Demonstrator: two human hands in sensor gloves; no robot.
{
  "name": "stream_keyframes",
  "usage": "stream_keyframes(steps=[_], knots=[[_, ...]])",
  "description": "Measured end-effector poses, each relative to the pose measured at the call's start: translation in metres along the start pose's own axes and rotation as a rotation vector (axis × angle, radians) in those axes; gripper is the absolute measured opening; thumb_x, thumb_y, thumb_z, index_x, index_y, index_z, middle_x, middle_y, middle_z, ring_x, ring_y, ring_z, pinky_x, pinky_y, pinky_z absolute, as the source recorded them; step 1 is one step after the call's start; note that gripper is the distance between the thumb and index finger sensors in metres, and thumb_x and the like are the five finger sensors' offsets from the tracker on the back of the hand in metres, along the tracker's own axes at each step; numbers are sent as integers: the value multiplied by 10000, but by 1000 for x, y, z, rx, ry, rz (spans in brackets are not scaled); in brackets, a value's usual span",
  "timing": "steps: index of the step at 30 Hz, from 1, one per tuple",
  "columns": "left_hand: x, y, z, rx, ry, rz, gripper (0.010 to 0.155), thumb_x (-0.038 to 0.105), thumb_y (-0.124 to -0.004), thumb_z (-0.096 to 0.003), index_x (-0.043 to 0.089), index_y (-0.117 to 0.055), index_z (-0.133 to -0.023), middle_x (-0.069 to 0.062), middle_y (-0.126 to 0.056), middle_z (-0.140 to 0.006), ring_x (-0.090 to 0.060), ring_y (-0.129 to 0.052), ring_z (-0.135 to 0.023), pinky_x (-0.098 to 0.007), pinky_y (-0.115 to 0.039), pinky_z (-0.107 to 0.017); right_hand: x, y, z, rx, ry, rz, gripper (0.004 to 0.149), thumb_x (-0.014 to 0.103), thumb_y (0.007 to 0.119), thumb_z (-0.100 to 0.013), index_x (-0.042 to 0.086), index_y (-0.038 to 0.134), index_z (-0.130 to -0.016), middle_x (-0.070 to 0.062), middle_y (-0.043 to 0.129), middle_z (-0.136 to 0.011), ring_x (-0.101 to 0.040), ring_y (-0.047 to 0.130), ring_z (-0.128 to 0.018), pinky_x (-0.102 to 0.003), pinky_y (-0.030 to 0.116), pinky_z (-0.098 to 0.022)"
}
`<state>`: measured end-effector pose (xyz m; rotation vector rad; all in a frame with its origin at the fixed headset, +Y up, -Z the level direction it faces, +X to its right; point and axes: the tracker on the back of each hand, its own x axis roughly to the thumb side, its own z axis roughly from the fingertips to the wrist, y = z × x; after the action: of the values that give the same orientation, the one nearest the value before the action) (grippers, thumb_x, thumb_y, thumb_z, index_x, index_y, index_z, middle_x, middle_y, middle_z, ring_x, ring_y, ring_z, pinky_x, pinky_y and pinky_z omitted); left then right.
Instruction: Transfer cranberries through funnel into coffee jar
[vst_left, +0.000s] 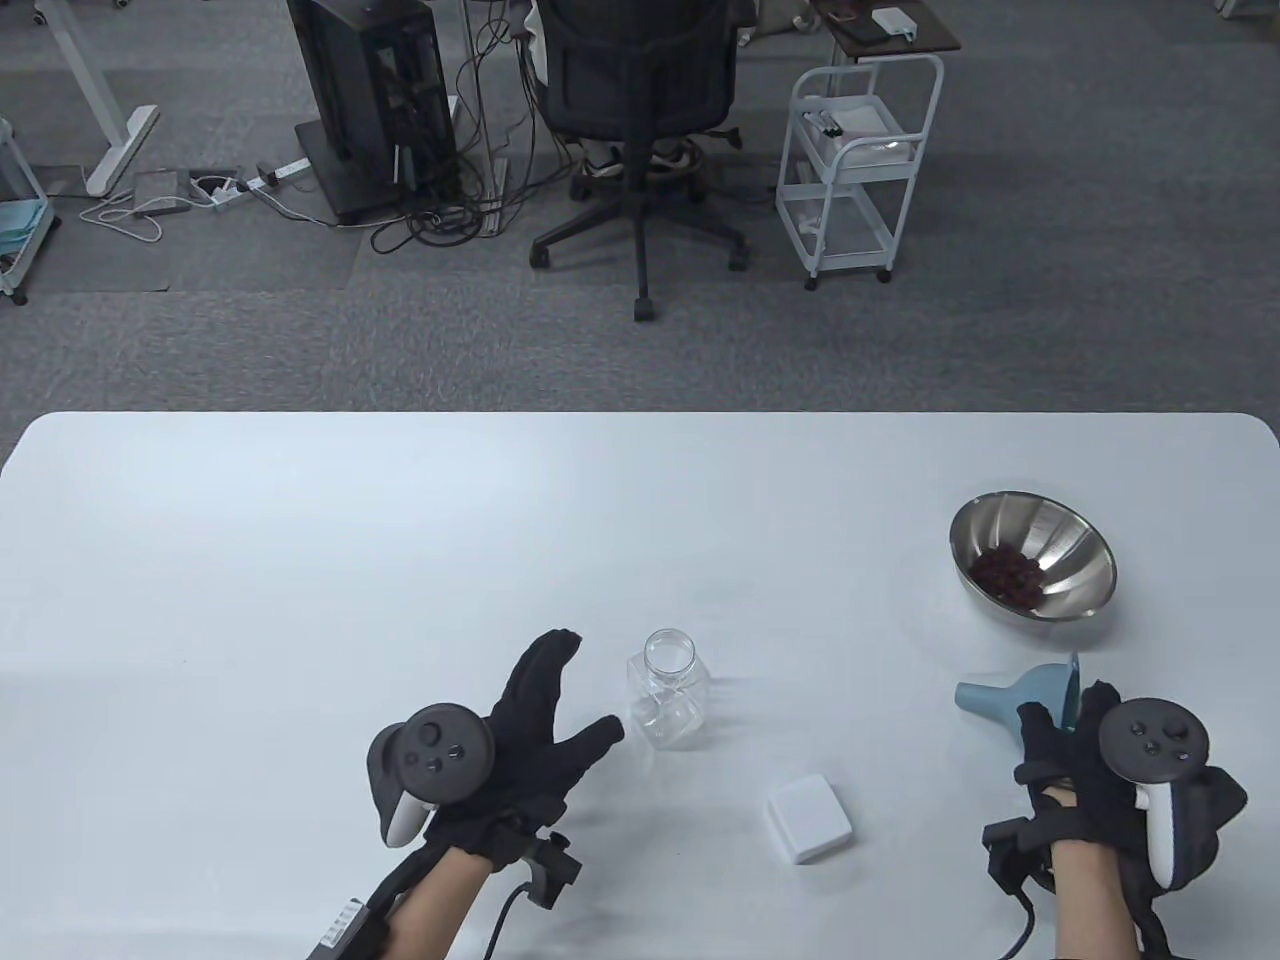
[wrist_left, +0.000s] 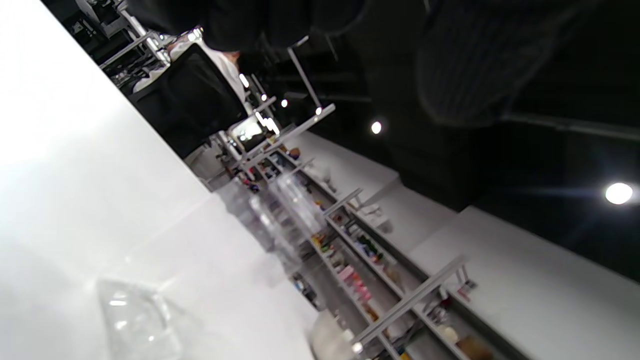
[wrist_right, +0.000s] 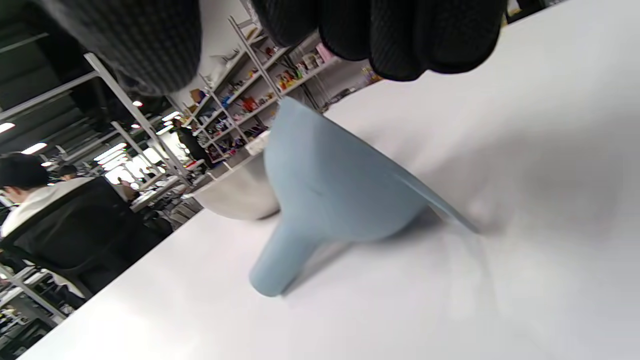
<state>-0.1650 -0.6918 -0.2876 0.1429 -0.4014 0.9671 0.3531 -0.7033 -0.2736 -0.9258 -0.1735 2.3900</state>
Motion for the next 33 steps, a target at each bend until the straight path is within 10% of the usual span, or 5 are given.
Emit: stream_keyframes(steps=[16, 33], knots=[[-28, 2, 15, 30, 71, 125, 860, 542, -812, -488, 115, -423, -1124, -204, -460, -1174, -497, -593, -1079, -612, -583, -746, -17, 25, -12, 32, 20, -8, 399, 350, 835, -447, 158, 842, -797, -110, 909, -876, -369, 925, -745, -483, 796, -508], [-30, 3, 18, 28, 86, 141, 850, 539, -808, -490, 119, -426, -1123, -205, -465, -1172, -498, -599, -1076, -610, -588, -743, 28, 2, 18, -58, -236, -55, 377, 322, 821, -449, 168, 845, -792, -103, 942, -781, -298, 944, -661, -465, 779, -511]])
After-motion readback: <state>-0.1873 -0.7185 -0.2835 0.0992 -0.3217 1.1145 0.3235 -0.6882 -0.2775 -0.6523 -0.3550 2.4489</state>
